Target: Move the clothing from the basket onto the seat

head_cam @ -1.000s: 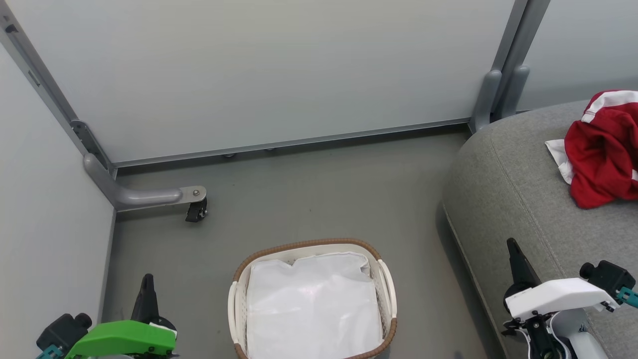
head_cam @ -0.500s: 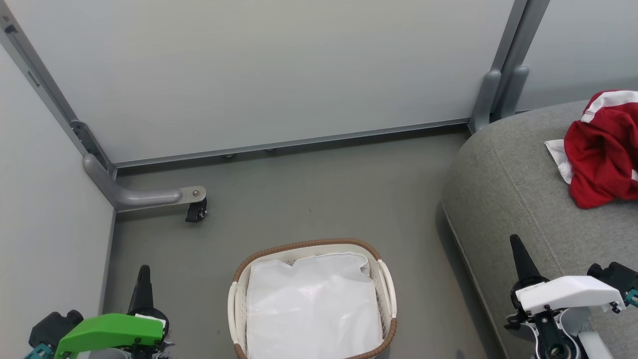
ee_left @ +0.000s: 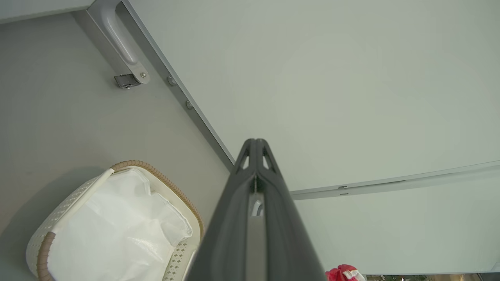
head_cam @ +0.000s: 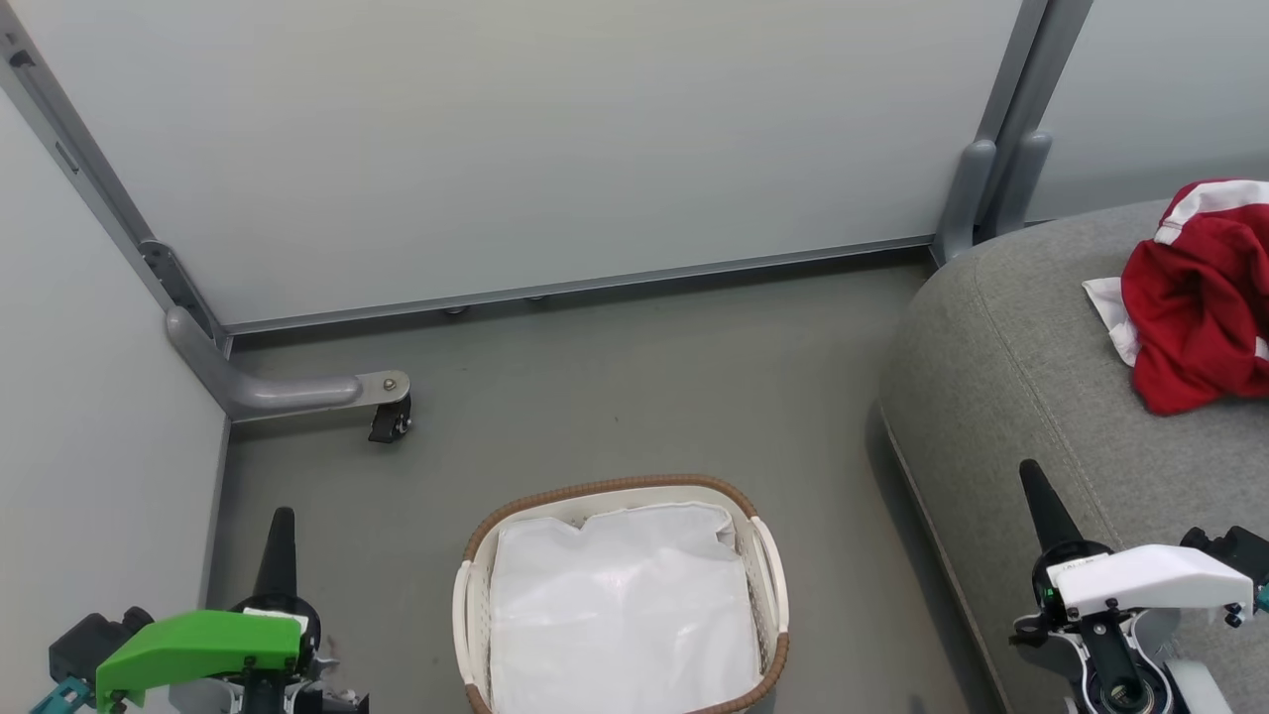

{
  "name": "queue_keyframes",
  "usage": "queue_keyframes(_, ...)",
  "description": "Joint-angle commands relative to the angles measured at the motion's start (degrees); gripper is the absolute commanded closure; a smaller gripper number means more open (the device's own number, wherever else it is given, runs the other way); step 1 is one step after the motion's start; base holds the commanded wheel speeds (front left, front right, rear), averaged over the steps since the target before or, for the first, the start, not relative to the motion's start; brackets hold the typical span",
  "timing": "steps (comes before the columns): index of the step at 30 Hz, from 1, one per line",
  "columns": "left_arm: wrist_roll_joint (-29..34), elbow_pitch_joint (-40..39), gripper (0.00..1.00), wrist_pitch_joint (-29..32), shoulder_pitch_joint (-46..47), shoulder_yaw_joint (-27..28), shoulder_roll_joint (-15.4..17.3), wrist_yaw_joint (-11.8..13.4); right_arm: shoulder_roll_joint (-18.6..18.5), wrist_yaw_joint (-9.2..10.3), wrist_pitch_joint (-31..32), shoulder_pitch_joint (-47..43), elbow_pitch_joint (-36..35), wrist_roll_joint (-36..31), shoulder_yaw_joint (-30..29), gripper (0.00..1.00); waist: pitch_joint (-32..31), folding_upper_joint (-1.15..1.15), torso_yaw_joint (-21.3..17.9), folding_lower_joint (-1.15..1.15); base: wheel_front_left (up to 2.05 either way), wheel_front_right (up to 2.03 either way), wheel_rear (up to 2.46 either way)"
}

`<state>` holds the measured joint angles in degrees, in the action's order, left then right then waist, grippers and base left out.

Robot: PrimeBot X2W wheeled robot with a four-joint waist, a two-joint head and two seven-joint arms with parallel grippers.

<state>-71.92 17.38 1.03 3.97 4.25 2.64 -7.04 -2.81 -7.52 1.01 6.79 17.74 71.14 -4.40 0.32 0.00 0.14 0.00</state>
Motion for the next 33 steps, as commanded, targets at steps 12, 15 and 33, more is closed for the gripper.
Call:
queue_keyframes(12, -6.7, -1.5, 1.00, 1.8, 1.7, 0.9, 0.3, -0.3, -0.2, 0.03, 1.9, -0.3, -1.7, 6.9, -0.8, 1.00, 0.0, 0.00, 0.0, 0.00, 0.00, 0.00, 0.00)
queue_keyframes(15, -8.1, -1.7, 1.00, 2.2, 1.8, 1.1, 0.3, -0.3, -0.2, 0.03, 2.2, -0.4, -1.9, 8.2, -1.0, 1.00, 0.0, 0.00, 0.0, 0.00, 0.00, 0.00, 0.00)
queue_keyframes(33, -15.4, -2.7, 1.00, 4.2, 2.2, 1.9, 0.4, -0.5, -0.2, 0.03, 4.3, -0.6, -3.1, 15.9, -1.7, 1.00, -0.1, 0.00, -0.1, 0.00, 0.00, 0.00, 0.00)
